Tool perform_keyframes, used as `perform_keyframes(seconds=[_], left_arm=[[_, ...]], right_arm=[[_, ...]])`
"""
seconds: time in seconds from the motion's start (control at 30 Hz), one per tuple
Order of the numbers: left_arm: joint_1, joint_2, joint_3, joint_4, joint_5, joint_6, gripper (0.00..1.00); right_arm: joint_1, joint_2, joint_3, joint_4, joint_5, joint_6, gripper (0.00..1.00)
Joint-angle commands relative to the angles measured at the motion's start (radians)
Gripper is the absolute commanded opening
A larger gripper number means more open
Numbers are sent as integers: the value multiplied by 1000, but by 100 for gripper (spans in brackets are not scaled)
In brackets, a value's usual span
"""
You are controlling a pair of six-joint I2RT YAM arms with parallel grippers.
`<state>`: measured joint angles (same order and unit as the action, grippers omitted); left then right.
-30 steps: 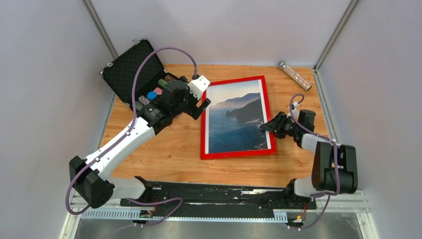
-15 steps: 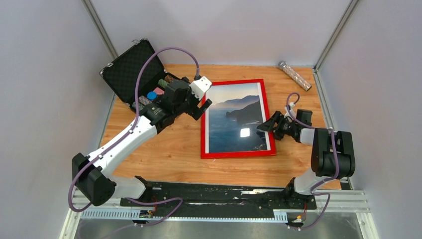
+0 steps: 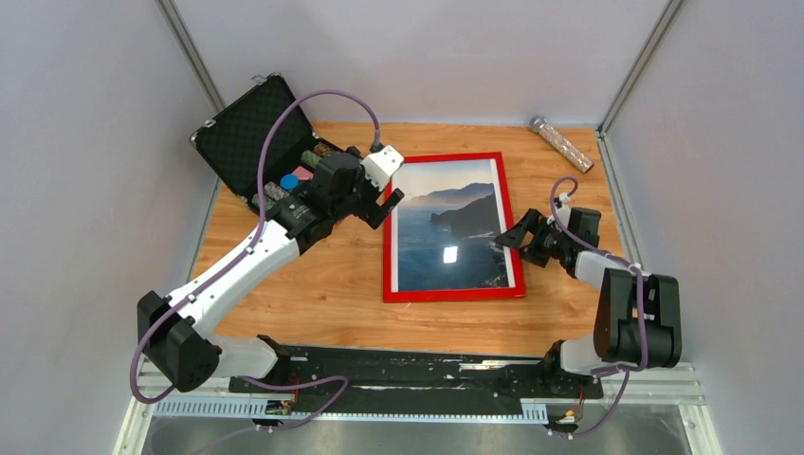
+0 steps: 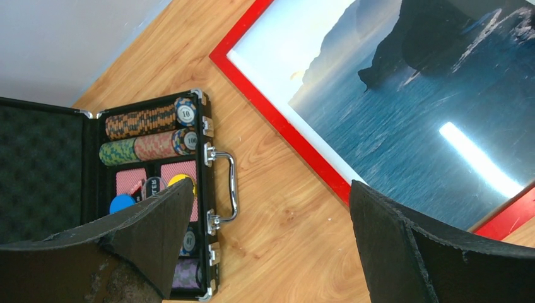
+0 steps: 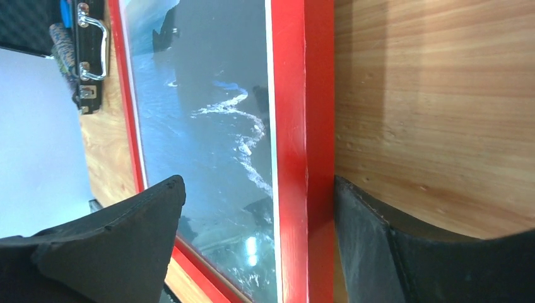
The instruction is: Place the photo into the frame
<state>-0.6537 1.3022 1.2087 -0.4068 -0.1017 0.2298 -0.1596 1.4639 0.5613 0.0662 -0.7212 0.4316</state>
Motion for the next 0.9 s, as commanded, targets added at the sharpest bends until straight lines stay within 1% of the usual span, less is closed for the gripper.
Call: perform_keyframes(seconds=[0.0, 0.1, 0.4, 0.6, 0.87], left_arm=[[5, -13, 18, 33, 7, 2, 100], [5, -16, 20, 31, 6, 2, 100], [4, -29, 14, 31, 0, 5, 100], [5, -38, -1, 40, -4, 11, 100], [7, -36, -6, 34, -12, -1, 100]], right_arm=[[4, -98, -26, 16, 74, -26, 83], [7, -111, -30, 16, 82, -32, 83], [28, -68, -16, 7, 102, -60, 83], [32, -74, -17, 7, 100, -64, 82], [65, -75, -2, 14, 45, -62, 80]])
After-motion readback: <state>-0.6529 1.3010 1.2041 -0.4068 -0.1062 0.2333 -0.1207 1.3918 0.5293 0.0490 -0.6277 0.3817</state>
